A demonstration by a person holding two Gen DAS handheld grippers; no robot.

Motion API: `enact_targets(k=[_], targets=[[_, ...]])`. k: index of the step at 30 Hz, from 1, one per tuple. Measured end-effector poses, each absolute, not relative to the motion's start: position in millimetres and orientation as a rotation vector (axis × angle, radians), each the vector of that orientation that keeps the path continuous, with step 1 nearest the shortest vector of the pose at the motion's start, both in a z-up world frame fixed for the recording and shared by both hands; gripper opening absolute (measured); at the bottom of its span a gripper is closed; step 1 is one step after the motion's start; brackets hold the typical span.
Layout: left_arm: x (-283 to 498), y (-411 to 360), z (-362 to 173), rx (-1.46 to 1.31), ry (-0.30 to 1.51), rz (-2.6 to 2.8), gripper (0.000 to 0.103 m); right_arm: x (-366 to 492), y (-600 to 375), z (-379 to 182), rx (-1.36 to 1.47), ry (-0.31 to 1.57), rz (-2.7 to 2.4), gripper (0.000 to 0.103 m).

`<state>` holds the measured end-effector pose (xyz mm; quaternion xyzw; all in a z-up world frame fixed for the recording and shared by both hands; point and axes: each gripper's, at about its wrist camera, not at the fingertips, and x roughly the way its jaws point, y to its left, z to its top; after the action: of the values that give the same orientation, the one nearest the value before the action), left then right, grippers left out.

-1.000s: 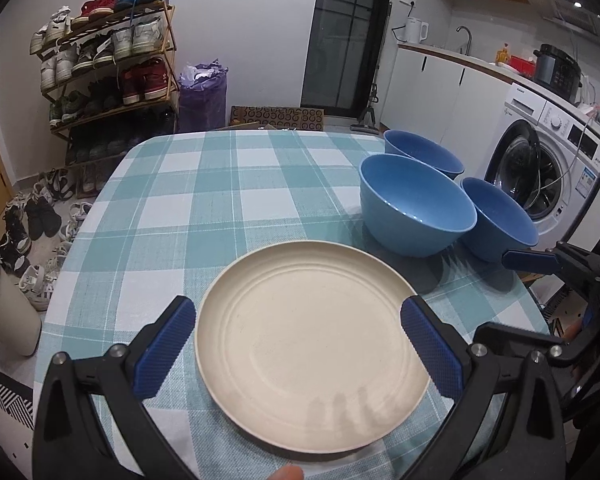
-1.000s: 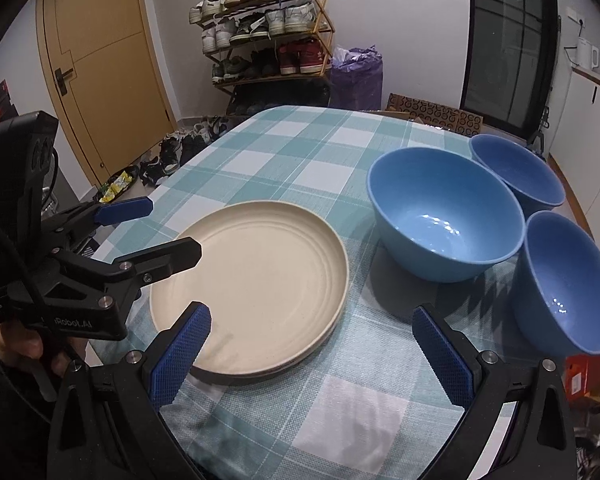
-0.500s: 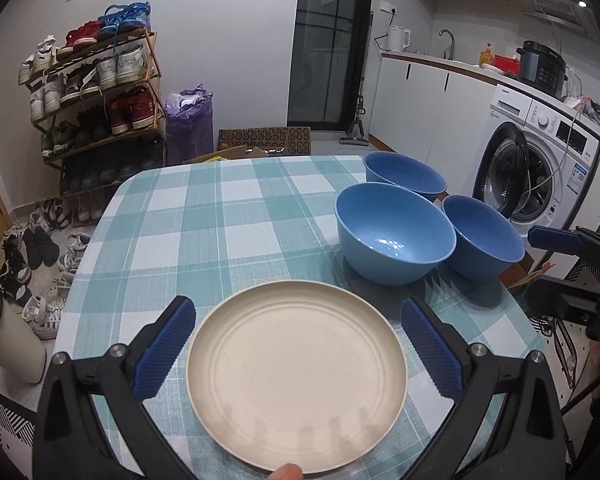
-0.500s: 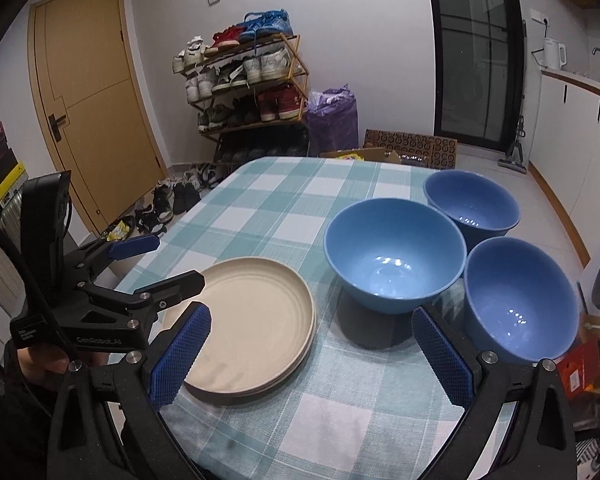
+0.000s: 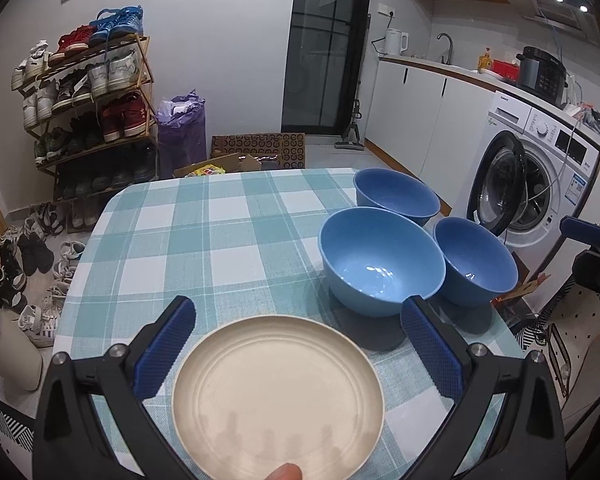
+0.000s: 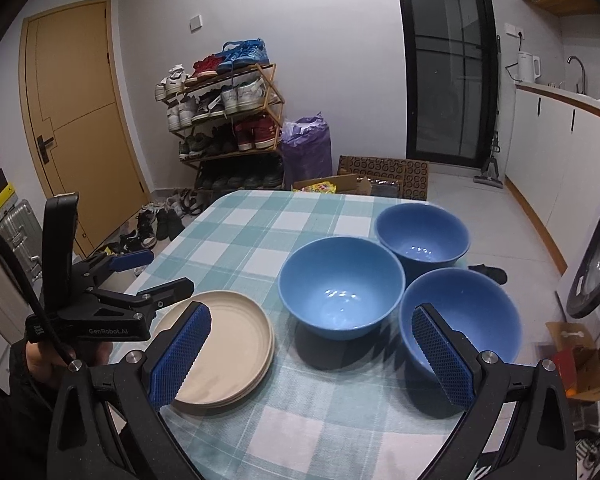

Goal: Organize plates and bowls
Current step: 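Withdraw both tools from the plates and move them toward the blue bowls, then bring both grippers down to the rim of the nearest blue bowl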

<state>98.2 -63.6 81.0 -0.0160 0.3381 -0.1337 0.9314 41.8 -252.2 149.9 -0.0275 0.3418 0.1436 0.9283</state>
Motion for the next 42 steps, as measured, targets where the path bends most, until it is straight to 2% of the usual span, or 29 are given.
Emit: enact_targets(k=[12,42], targets=[[132.5,-93.2,98.2,-0.001,0.702,-0.297,0.103,63.2,-282.4,179.6,-0.090,0.713,0.253,0.102],[228.4,-145.2,128.6,0.018,0.724,-0.385,0.103,141.3,-352.8,211.3,0.058,0.701,0.199,0.102]])
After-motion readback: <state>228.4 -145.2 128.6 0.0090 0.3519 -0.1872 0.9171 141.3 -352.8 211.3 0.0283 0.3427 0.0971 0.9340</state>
